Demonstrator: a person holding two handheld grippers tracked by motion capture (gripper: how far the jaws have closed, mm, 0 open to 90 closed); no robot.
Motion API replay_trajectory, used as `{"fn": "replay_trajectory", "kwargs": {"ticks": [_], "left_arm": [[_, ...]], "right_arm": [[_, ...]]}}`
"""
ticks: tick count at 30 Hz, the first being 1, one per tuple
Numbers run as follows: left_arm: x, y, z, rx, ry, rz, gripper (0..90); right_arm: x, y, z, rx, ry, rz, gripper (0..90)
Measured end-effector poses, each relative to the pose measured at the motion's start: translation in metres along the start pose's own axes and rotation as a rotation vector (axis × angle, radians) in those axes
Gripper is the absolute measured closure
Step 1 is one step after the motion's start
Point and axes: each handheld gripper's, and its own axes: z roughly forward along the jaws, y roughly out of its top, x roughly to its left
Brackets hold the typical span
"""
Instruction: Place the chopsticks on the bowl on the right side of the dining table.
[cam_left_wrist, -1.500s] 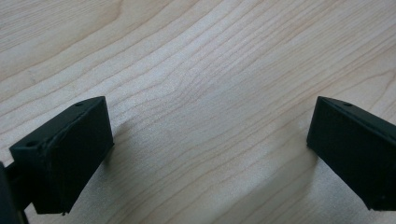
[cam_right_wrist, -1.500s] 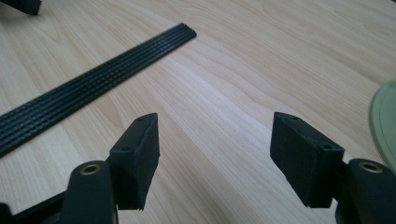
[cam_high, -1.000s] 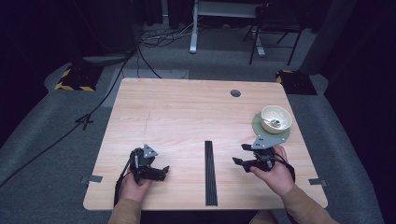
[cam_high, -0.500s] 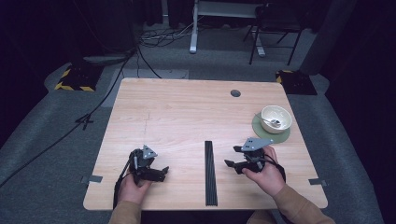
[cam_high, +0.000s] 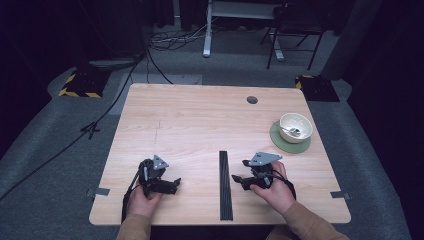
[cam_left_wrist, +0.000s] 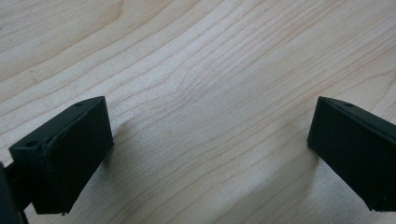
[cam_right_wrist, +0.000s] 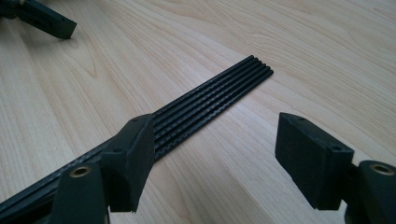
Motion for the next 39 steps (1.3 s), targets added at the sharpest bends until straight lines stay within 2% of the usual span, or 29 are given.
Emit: {"fn": "replay_trajectory", "kwargs": {"ticks": [9,13,16,17,19,20,21,24,25,35,39], "left_arm": [[0.001,0.001,0.000,-0.004,0.001,0.007,0.3],[0.001,0.001,0.000,-0.004,0.005,0.010,0.3],[0.001,0.001,0.000,-0.004,0.004,0.010,0.3],[0.001,0.001,0.000,-0.004,0.005,0.010,0.3],[0.001,0.001,0.000,-0.004,0.005,0.010,0.3],[0.001,0.001,0.000,-0.004,0.004,0.010,0.3],[0.001,0.001,0.000,-0.004,0.004,0.010,0.3],[0.001,0.001,0.000,-0.004,0.003,0.010,0.3],[0.001,0.001,0.000,-0.004,0.004,0.010,0.3],[0.001,0.001,0.001,-0.005,0.001,0.006,0.3],[0.001,0.001,0.000,-0.004,0.004,0.010,0.3]], "right_arm": [[0.012,-0.004,0.015,0.030,0.025,-0.012,28.1],[0.018,-0.009,0.016,0.046,0.023,-0.032,28.0],[0.018,-0.011,0.016,0.053,0.016,-0.050,28.0],[0.019,-0.011,0.018,0.048,0.015,-0.030,28.0],[0.019,-0.012,0.018,0.051,0.020,-0.029,28.0],[0.016,-0.012,0.017,0.058,0.015,-0.064,28.0],[0.016,-0.012,0.018,0.057,0.014,-0.065,28.0],[0.017,-0.013,0.018,0.056,0.018,-0.054,28.0],[0.019,-0.013,0.019,0.052,0.022,-0.029,28.1],[0.015,-0.014,0.017,0.056,0.002,-0.018,28.1],[0.018,-0.014,0.019,0.054,0.025,-0.020,28.1]]}}
